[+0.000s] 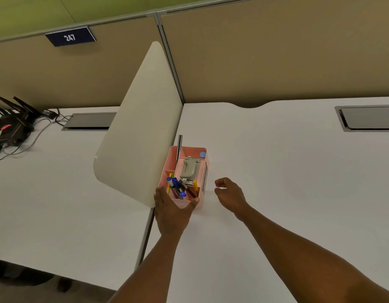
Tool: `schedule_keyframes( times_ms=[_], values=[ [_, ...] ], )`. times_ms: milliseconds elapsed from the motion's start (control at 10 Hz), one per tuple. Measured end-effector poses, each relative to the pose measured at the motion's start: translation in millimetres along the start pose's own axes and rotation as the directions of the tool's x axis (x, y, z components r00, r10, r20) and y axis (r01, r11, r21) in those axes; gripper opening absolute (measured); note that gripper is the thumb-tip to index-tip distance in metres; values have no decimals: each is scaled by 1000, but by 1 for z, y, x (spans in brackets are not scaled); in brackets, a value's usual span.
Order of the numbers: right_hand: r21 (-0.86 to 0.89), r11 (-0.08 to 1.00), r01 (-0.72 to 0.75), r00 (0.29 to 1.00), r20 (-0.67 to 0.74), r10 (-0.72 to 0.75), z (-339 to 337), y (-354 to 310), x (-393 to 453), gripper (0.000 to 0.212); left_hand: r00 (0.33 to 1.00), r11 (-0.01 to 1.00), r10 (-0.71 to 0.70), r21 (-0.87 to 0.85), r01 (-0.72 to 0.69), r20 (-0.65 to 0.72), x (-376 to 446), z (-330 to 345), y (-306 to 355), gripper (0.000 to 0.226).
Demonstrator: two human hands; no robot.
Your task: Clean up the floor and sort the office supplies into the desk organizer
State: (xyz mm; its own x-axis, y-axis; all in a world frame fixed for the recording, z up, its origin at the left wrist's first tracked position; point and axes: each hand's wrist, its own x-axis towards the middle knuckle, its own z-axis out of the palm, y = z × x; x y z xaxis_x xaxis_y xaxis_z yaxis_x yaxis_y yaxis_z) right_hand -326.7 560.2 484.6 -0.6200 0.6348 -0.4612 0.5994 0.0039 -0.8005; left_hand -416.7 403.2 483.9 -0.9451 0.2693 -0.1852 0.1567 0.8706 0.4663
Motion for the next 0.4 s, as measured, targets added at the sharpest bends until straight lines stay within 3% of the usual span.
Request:
schedule_keyframes(
  times_ms=[100, 400],
  values=[
    [-7, 999, 39, 999, -24, -39, -8, 13, -20, 21, 1000, 999, 13, -44, -13, -6, -11, -4, -10, 125],
    [-89, 994, 69, 993, -94, -77, -2, 40, -109, 18, 994, 983, 100, -162, -92, 44, -73, -17, -51, 95]
  ],
)
